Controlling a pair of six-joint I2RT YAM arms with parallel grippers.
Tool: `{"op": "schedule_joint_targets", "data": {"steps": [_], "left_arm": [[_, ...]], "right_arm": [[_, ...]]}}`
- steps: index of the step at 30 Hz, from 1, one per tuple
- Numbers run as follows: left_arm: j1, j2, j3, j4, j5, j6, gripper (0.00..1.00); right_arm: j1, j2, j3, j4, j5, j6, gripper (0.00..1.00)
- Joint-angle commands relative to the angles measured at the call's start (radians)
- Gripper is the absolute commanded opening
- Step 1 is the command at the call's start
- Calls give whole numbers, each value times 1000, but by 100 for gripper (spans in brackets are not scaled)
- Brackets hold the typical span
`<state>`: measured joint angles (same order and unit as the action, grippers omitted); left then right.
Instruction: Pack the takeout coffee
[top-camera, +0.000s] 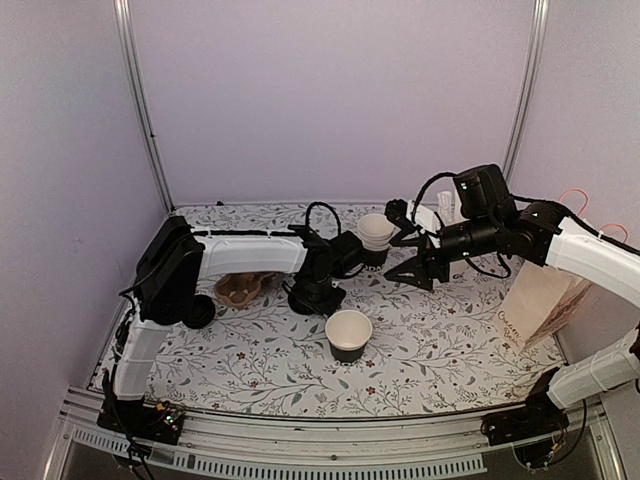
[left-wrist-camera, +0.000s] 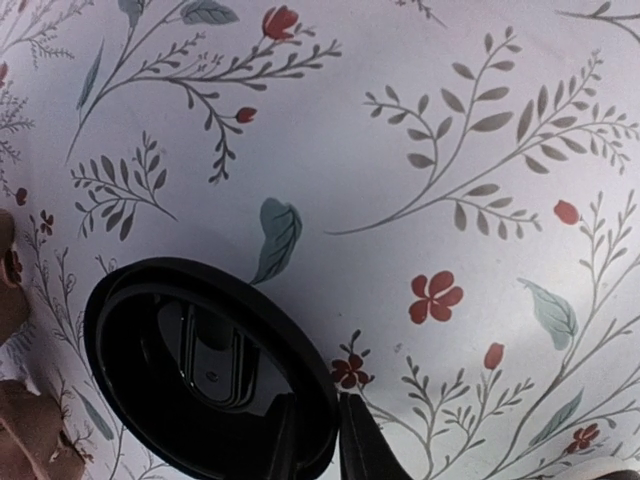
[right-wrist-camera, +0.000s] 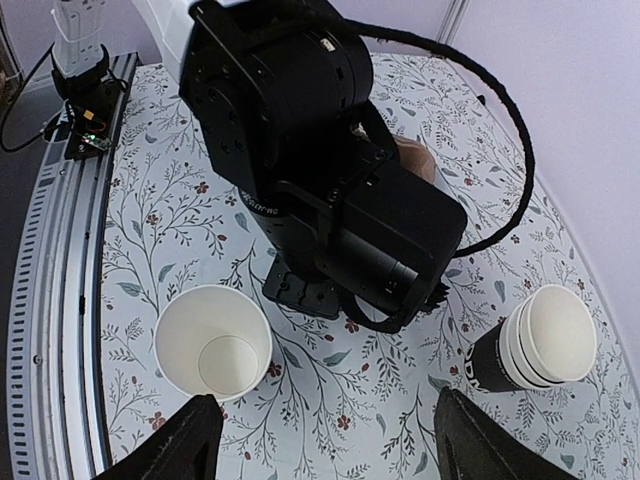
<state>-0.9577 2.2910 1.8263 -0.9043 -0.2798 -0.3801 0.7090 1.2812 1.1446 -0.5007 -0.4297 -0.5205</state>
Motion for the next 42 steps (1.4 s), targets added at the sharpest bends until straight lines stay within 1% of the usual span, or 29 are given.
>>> {"op": "schedule_joint_targets", "data": {"steps": [1, 12, 17, 19, 21, 25, 28, 31, 32, 34, 35, 37, 40, 42], "left_arm": [[-9, 13, 25, -15, -25, 11, 16], [-9, -3, 27, -25, -28, 11, 6], [-5, -102, 13, -22, -69, 9, 2], [-3, -172, -5, 14, -41, 24, 1], [3, -242, -21, 57, 20, 36, 0], [5, -367, -48, 154, 138, 48, 0], [6, -485, -109, 270, 238, 50, 0], [26, -598, -227, 437, 362, -13, 0], [47, -656, -275, 505, 429, -51, 0], [87, -749, -413, 700, 568, -134, 0], [103, -791, -479, 800, 650, -172, 0], [134, -857, -584, 999, 758, -252, 0], [171, -904, -674, 1174, 880, -337, 0], [178, -919, -713, 1273, 931, -382, 0]], "right_arm": [[-8, -13, -5, 1, -19, 5, 76], [-10, -11, -2, -1, -23, 7, 76], [-9, -19, 2, -6, -22, 4, 76], [-9, -20, 8, -12, -19, 0, 76], [-9, -23, 27, -24, -17, -7, 76], [-9, -12, 140, -106, -63, -27, 76], [-9, 4, 225, -151, -104, -26, 78], [-11, 2, 266, -152, -154, -6, 86], [-12, 1, 271, -147, -180, -3, 89], [-13, 0, 268, -131, -211, -1, 93], [-13, 1, 266, -122, -224, 1, 94], [-13, 11, 261, -96, -247, 2, 95], [-13, 27, 283, -81, -287, 11, 97], [-13, 47, 312, -81, -313, 9, 98]]}}
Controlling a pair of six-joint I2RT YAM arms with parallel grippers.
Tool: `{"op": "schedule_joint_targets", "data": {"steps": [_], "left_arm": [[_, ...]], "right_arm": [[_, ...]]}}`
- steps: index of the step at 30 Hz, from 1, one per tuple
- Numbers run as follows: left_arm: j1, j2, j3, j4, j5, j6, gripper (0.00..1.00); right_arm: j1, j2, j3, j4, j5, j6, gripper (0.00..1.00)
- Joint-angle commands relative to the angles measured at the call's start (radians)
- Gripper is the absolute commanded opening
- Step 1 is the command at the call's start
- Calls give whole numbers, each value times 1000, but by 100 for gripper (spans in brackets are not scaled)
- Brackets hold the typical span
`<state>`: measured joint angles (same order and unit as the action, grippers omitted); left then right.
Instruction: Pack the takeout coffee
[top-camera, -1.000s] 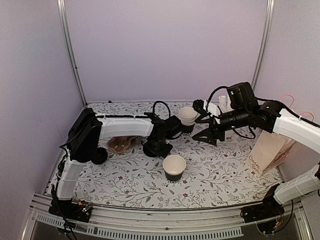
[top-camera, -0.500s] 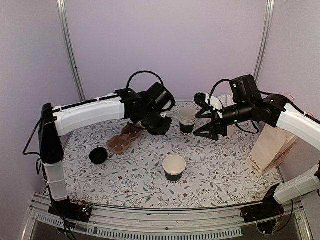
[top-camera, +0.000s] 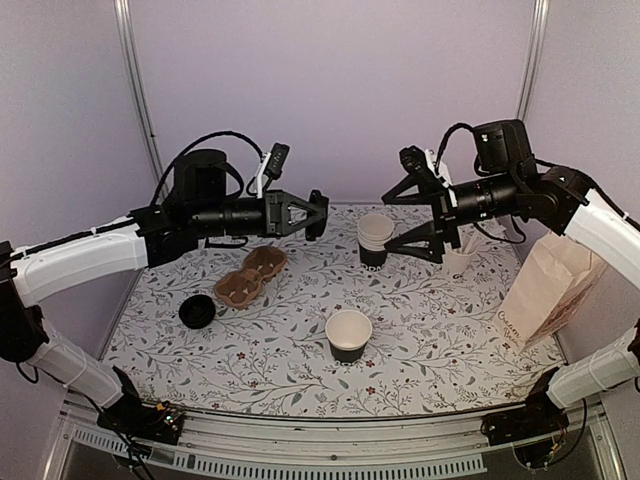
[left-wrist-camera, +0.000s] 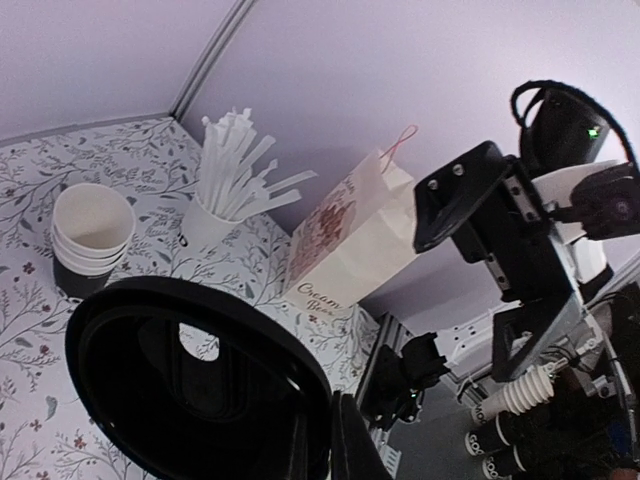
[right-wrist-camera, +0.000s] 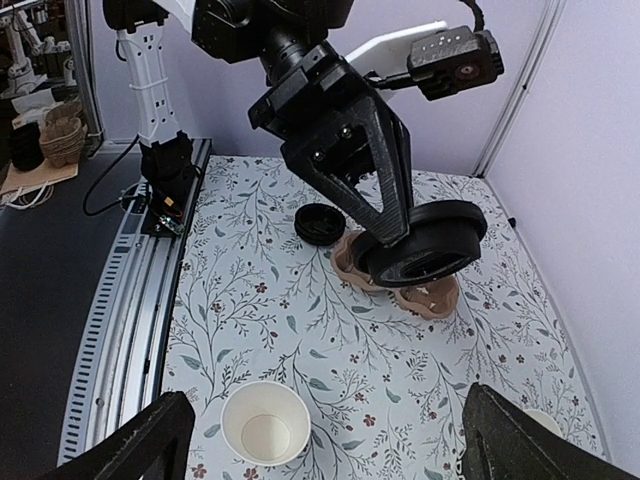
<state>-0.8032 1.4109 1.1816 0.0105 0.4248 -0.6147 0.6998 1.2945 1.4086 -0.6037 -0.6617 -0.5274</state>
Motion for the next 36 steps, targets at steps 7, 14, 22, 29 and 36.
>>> {"op": "schedule_joint_targets", "data": {"steps": [7, 14, 22, 29, 36], "left_arm": [[27, -32, -157, 637, 289, -298, 0], [29, 19, -174, 858, 327, -463, 0], [30, 42, -179, 941, 330, -515, 0], [30, 59, -190, 1004, 325, -552, 0], [35, 70, -212, 1077, 316, -592, 0]], "right_arm": [[27, 117, 151, 72, -55, 64, 99], [61, 189, 226, 86, 27, 112, 99], [89, 193, 236, 128, 52, 162, 99], [116, 223, 276, 118, 48, 176, 99], [131, 254, 308, 115, 73, 186, 99]]}}
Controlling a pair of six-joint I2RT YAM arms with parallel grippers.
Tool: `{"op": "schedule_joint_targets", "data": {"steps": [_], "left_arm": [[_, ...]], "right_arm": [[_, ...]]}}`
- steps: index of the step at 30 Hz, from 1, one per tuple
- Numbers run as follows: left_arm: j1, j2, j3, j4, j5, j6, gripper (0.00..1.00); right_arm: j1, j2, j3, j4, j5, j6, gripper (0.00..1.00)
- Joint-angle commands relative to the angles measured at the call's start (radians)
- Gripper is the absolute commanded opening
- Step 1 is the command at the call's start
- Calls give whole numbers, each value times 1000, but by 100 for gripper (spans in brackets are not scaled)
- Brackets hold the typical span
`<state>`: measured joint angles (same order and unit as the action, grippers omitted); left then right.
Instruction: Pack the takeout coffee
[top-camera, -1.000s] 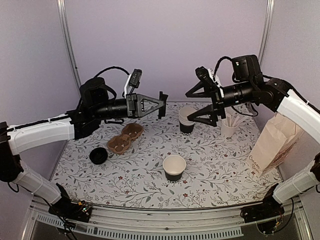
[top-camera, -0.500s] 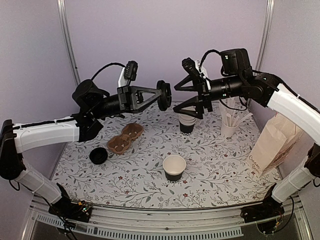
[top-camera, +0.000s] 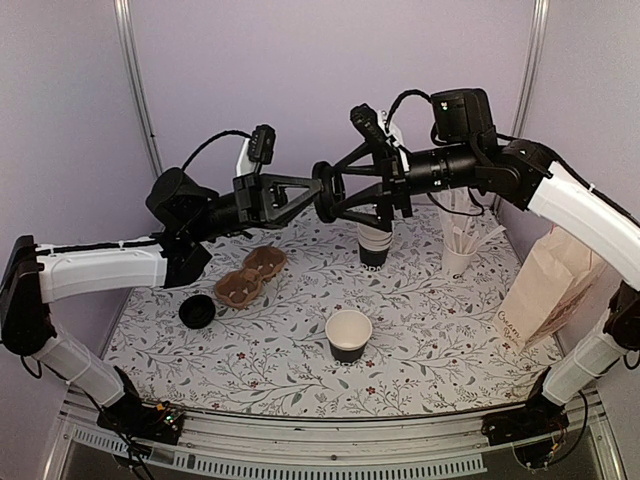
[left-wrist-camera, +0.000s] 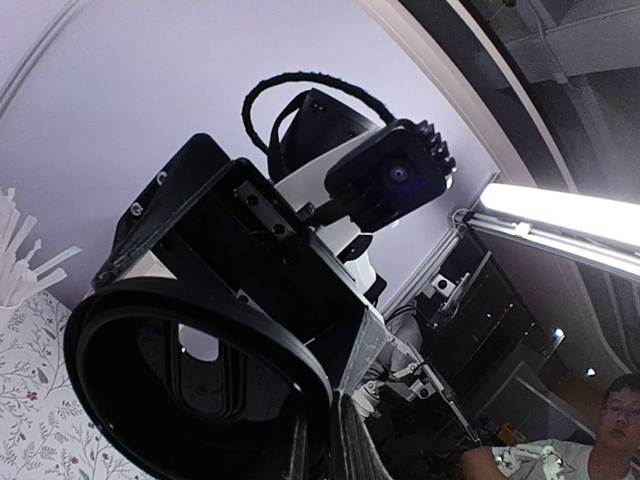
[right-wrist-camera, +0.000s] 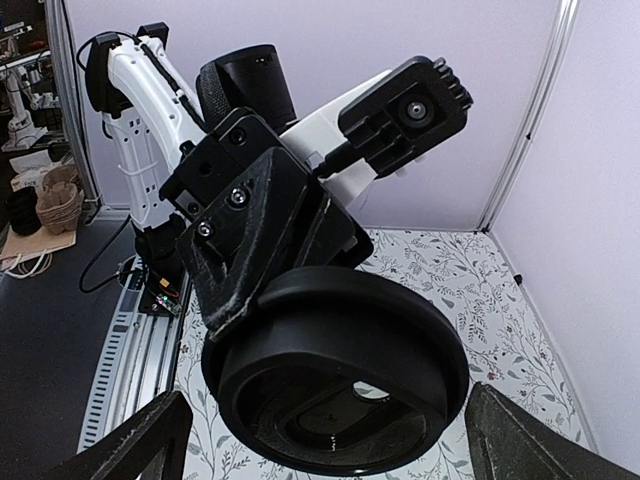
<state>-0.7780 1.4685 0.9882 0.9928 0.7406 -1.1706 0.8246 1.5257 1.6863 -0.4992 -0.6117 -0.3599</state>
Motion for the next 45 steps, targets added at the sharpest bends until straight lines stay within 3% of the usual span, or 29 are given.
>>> {"op": "schedule_joint_targets", "data": {"steps": [1, 9, 19, 37, 45], "left_arm": [[11, 14, -17, 101, 3, -40, 0], [11, 26, -22, 152, -2, -74, 0], [11, 30, -35, 149, -18, -74, 0], [11, 51, -39, 171, -19, -83, 0], [11, 49, -50, 179, -23, -84, 0]], "right_arm": [[7, 26, 30, 12, 23, 21, 99], [18, 35, 32, 19, 46, 30, 97], [19, 30, 44, 32, 53, 42, 84], [21, 43, 71, 30, -7, 66, 91], [21, 60, 76, 28, -12, 79, 84]]}}
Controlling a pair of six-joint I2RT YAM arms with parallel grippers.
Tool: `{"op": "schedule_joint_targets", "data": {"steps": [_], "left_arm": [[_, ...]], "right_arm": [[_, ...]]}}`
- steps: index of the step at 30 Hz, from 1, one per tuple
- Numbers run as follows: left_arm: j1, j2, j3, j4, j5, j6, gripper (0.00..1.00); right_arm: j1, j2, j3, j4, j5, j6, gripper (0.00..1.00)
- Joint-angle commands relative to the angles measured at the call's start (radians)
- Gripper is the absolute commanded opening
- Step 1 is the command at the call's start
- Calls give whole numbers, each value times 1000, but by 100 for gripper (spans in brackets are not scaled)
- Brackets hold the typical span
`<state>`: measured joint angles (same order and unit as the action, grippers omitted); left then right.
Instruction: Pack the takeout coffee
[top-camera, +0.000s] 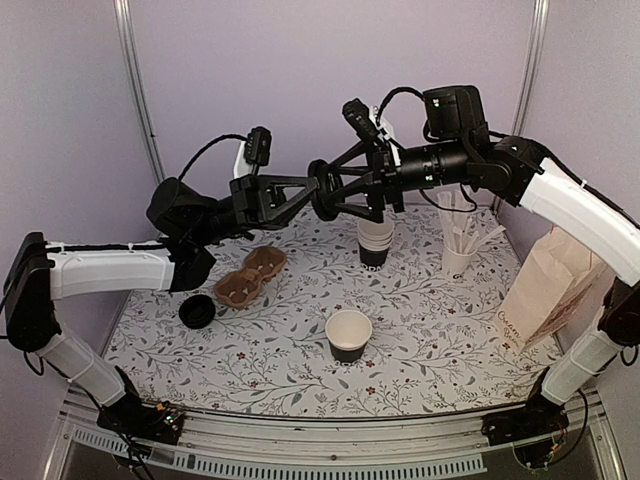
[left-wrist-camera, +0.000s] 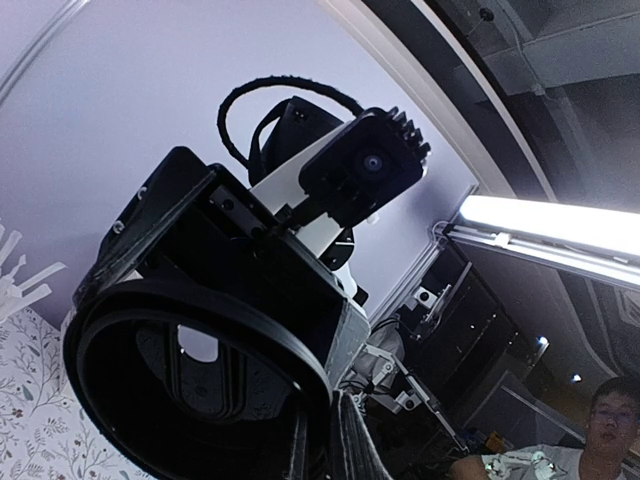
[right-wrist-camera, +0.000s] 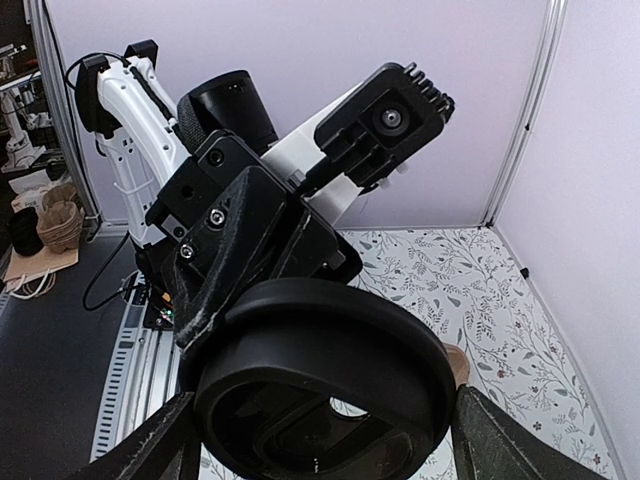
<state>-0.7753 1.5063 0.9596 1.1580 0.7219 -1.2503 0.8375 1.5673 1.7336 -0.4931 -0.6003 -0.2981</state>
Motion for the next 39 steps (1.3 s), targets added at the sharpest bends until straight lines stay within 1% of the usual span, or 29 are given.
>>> {"op": "schedule_joint_targets", "data": {"steps": [1, 4, 5, 6, 9, 10, 12, 13, 14, 18, 21, 23, 25, 27, 29, 32, 35, 39], "left_arm": [[8, 10, -23, 14, -5, -3, 0], [8, 3, -28, 6, -6, 1, 0], [9, 1, -30, 2, -7, 4, 2], [10, 0, -31, -5, -8, 7, 7], [10, -11, -40, -34, -23, 23, 30], [10, -21, -46, -46, -30, 33, 35], [13, -50, -64, -94, -51, 64, 41], [13, -71, -75, -139, -62, 87, 45], [14, -94, -84, -234, -75, 121, 49], [15, -217, -131, -544, -179, 287, 54], [14, -295, -192, -697, -261, 357, 55], [11, -324, -220, -838, -346, 391, 56], [-7, -324, -231, -981, -448, 425, 55], [-45, -294, -239, -1079, -553, 446, 54], [-72, -256, -250, -1113, -588, 447, 50], [-118, -173, -270, -1110, -631, 426, 46], [-166, -75, -275, -1095, -662, 408, 43], [-223, 49, -242, -1101, -692, 396, 41]], "right_arm": [[8, 20, 28, 21, -19, 17, 83], [8, 20, 21, 20, -12, 17, 78], [8, 20, 18, 19, -10, 16, 77], [8, 22, 17, 20, -6, 16, 76], [8, 22, 12, 16, 10, 15, 76], [8, 21, 8, 11, 16, 11, 76], [7, 12, -12, -7, 34, -13, 76], [6, 5, -25, -21, 43, -26, 76], [5, -8, -41, -37, 56, -53, 76], [0, -43, -113, -114, 105, -158, 76], [-12, -49, -130, -203, 119, -210, 75], [-12, -45, -127, -273, 114, -250, 75], [-12, -30, -113, -349, 119, -301, 74], [-12, -11, -83, -428, 130, -349, 74], [-12, 21, -63, -493, 143, -371, 72], [-11, 52, -60, -542, 150, -395, 71], [-9, 79, -41, -596, 142, -405, 71], [2, 123, -15, -662, 159, -419, 71]]}}
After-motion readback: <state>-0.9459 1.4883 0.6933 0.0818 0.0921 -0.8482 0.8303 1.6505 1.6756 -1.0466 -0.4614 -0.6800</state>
